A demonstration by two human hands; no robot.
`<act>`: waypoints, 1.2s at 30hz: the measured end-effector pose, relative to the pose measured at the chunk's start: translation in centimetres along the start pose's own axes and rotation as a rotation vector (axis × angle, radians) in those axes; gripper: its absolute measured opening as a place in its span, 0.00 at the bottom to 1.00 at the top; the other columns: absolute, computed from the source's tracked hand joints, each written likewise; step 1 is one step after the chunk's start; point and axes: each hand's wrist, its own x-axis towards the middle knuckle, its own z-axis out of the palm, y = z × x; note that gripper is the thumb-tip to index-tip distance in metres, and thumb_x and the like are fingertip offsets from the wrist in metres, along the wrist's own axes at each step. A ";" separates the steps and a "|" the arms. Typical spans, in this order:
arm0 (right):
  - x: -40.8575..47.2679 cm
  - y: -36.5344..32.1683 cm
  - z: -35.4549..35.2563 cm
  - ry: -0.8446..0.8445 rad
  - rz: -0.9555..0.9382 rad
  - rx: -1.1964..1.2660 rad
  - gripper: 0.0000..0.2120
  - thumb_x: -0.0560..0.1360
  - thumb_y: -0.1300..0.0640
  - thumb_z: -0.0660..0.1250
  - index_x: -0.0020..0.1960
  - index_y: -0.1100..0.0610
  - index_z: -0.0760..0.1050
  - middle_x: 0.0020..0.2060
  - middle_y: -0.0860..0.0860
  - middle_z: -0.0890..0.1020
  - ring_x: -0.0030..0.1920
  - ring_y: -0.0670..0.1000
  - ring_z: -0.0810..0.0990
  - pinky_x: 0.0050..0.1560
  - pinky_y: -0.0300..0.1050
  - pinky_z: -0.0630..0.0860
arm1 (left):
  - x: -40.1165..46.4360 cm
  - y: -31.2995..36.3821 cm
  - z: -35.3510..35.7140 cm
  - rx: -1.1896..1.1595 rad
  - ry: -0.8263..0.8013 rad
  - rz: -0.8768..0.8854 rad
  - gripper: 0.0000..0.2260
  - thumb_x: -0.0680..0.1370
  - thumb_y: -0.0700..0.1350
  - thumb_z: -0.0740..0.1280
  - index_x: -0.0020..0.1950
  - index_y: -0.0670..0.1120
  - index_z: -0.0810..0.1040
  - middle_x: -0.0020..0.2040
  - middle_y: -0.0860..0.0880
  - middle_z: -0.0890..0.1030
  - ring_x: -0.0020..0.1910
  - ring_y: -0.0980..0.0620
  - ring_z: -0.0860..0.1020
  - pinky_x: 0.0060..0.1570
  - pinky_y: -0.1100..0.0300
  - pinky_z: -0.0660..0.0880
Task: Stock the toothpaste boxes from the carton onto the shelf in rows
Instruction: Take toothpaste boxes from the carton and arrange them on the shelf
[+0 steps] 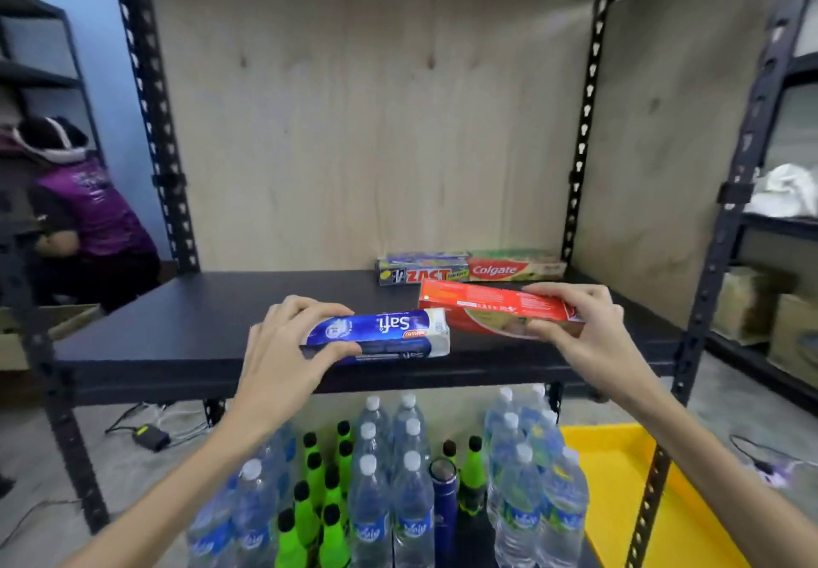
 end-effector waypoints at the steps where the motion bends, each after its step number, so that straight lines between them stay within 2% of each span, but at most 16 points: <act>1: 0.9 1.0 0.0 -0.011 0.005 -0.046 0.19 0.73 0.52 0.76 0.61 0.38 0.77 0.55 0.36 0.76 0.64 0.39 0.66 0.67 0.49 0.60 | 0.9 -0.2 0.6 0.000 -0.012 -0.021 0.18 0.68 0.69 0.65 0.55 0.66 0.79 0.54 0.63 0.74 0.57 0.61 0.71 0.60 0.53 0.66; 5: 3.5 5.8 0.5 -0.100 0.086 -0.133 0.17 0.74 0.46 0.74 0.59 0.34 0.74 0.58 0.38 0.75 0.65 0.43 0.65 0.61 0.46 0.54 | 4.3 -1.4 3.6 0.026 -0.075 -0.101 0.19 0.66 0.72 0.63 0.53 0.67 0.78 0.54 0.64 0.74 0.57 0.59 0.71 0.58 0.51 0.66; 8: 4.9 8.4 0.9 -0.166 0.143 -0.156 0.16 0.75 0.45 0.73 0.59 0.34 0.73 0.59 0.38 0.73 0.66 0.43 0.62 0.62 0.45 0.53 | 6.6 -2.5 5.7 0.052 -0.133 -0.142 0.12 0.70 0.66 0.71 0.51 0.67 0.77 0.53 0.62 0.75 0.59 0.55 0.73 0.60 0.48 0.68; 13: 8.0 11.8 2.1 -0.223 0.173 -0.255 0.15 0.77 0.43 0.69 0.62 0.35 0.71 0.61 0.45 0.72 0.70 0.47 0.60 0.63 0.46 0.51 | 9.2 -3.6 8.9 0.165 -0.151 -0.148 0.09 0.74 0.64 0.70 0.52 0.67 0.78 0.56 0.59 0.76 0.61 0.54 0.71 0.59 0.49 0.62; 16: 9.4 13.6 2.7 -0.210 0.202 -0.285 0.14 0.78 0.43 0.69 0.61 0.33 0.69 0.64 0.48 0.72 0.72 0.50 0.59 0.59 0.44 0.50 | 10.4 -4.1 10.4 0.211 -0.136 -0.146 0.11 0.74 0.64 0.69 0.55 0.64 0.79 0.57 0.58 0.76 0.62 0.53 0.70 0.58 0.50 0.61; 19: 10.6 14.9 2.8 -0.174 0.207 -0.271 0.14 0.77 0.44 0.70 0.55 0.29 0.68 0.63 0.46 0.73 0.72 0.49 0.60 0.59 0.45 0.50 | 11.7 -4.3 11.7 0.221 -0.156 -0.144 0.14 0.74 0.65 0.68 0.57 0.63 0.79 0.59 0.57 0.77 0.64 0.51 0.69 0.56 0.53 0.58; 22: 11.7 15.9 3.0 -0.158 0.212 -0.317 0.12 0.77 0.41 0.69 0.58 0.30 0.72 0.67 0.43 0.74 0.72 0.49 0.59 0.61 0.49 0.52 | 13.1 -4.2 13.4 0.212 -0.164 -0.140 0.15 0.75 0.64 0.69 0.59 0.62 0.79 0.60 0.56 0.77 0.65 0.52 0.68 0.56 0.54 0.56; 27: 13.4 17.5 3.6 -0.103 0.153 -0.423 0.14 0.79 0.45 0.68 0.63 0.34 0.76 0.69 0.38 0.71 0.69 0.49 0.60 0.54 0.44 0.48 | 15.0 -4.4 16.8 0.193 -0.157 -0.131 0.17 0.75 0.65 0.68 0.60 0.62 0.79 0.59 0.54 0.74 0.65 0.51 0.67 0.58 0.56 0.57; 30: 14.0 18.5 3.6 -0.090 0.149 -0.442 0.14 0.79 0.46 0.68 0.64 0.35 0.75 0.70 0.38 0.70 0.70 0.48 0.59 0.55 0.44 0.49 | 15.9 -4.8 18.2 0.171 -0.128 -0.134 0.21 0.74 0.65 0.70 0.65 0.60 0.76 0.60 0.52 0.71 0.64 0.50 0.65 0.63 0.55 0.62; 33: 14.4 19.3 3.8 -0.136 0.133 -0.429 0.20 0.78 0.40 0.67 0.68 0.37 0.72 0.70 0.36 0.68 0.72 0.47 0.57 0.55 0.43 0.48 | 16.7 -5.0 19.2 0.136 -0.120 -0.147 0.27 0.73 0.64 0.71 0.70 0.58 0.72 0.63 0.51 0.69 0.66 0.50 0.63 0.67 0.54 0.64; 36: 14.9 19.7 4.3 -0.174 0.104 -0.426 0.25 0.78 0.41 0.67 0.73 0.38 0.67 0.72 0.41 0.70 0.74 0.48 0.56 0.59 0.45 0.48 | 17.6 -5.4 19.9 0.096 -0.108 -0.138 0.29 0.72 0.63 0.73 0.70 0.55 0.73 0.65 0.50 0.70 0.67 0.51 0.65 0.67 0.55 0.64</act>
